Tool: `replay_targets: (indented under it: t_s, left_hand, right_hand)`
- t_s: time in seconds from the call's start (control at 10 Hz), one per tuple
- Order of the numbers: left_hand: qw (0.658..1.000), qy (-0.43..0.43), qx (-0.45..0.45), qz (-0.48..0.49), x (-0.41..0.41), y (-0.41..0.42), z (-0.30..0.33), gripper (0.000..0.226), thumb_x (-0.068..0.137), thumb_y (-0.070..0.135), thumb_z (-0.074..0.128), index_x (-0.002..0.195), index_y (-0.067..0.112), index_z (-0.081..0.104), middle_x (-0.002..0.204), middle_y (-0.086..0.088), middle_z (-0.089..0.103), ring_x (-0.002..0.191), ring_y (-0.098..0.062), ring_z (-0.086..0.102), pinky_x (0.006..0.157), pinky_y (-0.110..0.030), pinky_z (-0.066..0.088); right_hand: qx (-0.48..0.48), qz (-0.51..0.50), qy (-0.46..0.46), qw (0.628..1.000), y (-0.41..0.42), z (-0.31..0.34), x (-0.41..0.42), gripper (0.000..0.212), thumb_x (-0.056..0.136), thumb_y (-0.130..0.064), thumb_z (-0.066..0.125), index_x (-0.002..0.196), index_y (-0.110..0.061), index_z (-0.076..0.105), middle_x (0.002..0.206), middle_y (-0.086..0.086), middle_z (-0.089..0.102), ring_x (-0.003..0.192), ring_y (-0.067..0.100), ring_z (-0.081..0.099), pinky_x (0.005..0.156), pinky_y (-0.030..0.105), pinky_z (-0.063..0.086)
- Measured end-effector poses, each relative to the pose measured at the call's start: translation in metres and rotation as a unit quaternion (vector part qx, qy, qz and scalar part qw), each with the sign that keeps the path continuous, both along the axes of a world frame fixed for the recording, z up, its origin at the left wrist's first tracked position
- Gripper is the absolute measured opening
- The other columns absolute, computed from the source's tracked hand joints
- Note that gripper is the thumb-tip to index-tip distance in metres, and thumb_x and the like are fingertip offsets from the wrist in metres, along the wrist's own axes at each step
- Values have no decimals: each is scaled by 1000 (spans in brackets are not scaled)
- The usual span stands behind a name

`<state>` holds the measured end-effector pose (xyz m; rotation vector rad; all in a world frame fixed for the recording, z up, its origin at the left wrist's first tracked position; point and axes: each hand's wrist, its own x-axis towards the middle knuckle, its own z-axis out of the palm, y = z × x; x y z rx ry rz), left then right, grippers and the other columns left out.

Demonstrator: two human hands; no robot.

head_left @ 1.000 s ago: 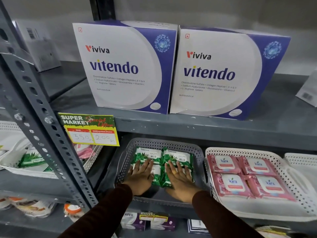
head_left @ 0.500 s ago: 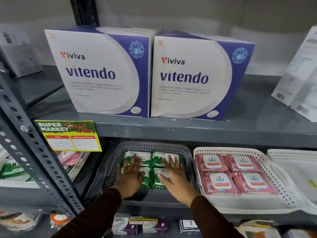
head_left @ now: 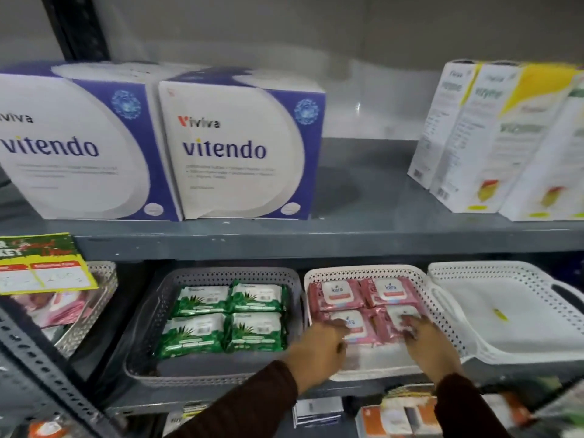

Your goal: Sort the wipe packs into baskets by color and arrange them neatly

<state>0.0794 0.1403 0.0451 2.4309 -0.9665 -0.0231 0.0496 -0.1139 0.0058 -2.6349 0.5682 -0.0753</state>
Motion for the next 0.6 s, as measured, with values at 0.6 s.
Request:
replay_targets:
  t_s: [0.6]
  left_hand:
    - [991, -49, 43, 118, -24, -82, -6, 39, 99, 14, 44, 138, 20, 49, 150, 1, 42, 133, -13, 41, 112, -29, 32]
  right_hand:
    - [-22, 142, -76, 987, -29, 19, -28, 32, 102, -31, 49, 131, -35, 63, 158, 3, 43, 138, 20, 50, 110, 40, 47]
